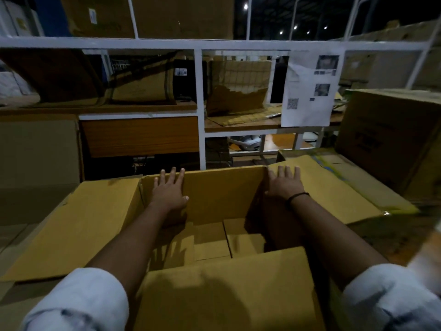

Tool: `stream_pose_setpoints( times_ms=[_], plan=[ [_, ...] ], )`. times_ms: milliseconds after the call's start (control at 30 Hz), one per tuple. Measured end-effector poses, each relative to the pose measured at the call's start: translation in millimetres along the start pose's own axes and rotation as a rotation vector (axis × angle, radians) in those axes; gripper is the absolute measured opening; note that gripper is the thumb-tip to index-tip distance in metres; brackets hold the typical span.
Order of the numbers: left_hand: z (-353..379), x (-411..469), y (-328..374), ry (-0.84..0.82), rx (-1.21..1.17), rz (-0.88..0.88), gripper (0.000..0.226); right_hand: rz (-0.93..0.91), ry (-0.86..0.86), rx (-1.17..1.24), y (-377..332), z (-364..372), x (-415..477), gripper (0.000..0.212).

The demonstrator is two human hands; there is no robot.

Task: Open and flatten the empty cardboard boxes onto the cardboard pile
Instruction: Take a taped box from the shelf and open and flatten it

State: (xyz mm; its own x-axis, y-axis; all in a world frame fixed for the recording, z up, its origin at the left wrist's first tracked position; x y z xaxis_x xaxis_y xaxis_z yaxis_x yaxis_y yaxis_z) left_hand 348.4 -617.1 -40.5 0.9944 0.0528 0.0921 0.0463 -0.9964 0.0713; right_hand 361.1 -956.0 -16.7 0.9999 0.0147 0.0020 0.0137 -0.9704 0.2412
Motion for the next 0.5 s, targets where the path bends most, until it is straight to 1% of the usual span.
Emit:
stream_pose_setpoints(
  times_ms=[100, 200, 233, 333, 367, 433, 500],
  plan=[
    [1, 1, 0, -0.021, -0.040, -0.008, 0.100, -0.082, 0.011, 0.060, 18, 11, -6, 0.083],
    [-6, -3, 6, -0.080, -0.174, -0.059, 0.096, -0.107, -0.024, 0.190, 12, 3, -13, 0.077],
    [-11, -5, 10, -0.115, -0.224, -0.065, 0.091, -0.116, -0.030, 0.204, 8, 2, -16, 0.076],
    [-33, -28, 30, -0.205, -0.290, -0.028, 0.068, -0.151, -0.045, 0.254, -6, -5, -32, 0.077],
    [-44, -42, 34, -0.201, -0.301, -0.024, 0.064, -0.174, -0.032, 0.274, -16, -15, -42, 0.077],
    [-65, -71, 36, -0.149, -0.292, -0.036, 0.063, -0.230, 0.034, 0.321, -43, -45, -71, 0.074],
    [-79, -101, 26, -0.080, -0.220, -0.086, 0.062, -0.287, 0.079, 0.410, -74, -71, -111, 0.069]
  ],
)
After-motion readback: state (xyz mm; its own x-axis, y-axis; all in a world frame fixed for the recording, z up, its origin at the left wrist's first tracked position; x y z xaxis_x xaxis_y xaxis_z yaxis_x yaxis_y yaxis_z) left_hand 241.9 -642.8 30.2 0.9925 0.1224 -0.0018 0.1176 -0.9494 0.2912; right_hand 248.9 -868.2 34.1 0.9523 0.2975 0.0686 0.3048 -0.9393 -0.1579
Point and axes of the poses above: each hand's wrist, its own x-axis towards the middle knuckle, its own z-axis out of the palm, y = z × x, the point moved 8 cm from there along x, towards the middle knuckle, and after that the axes turned 3 degrees about -x, right-handed, at the moved point
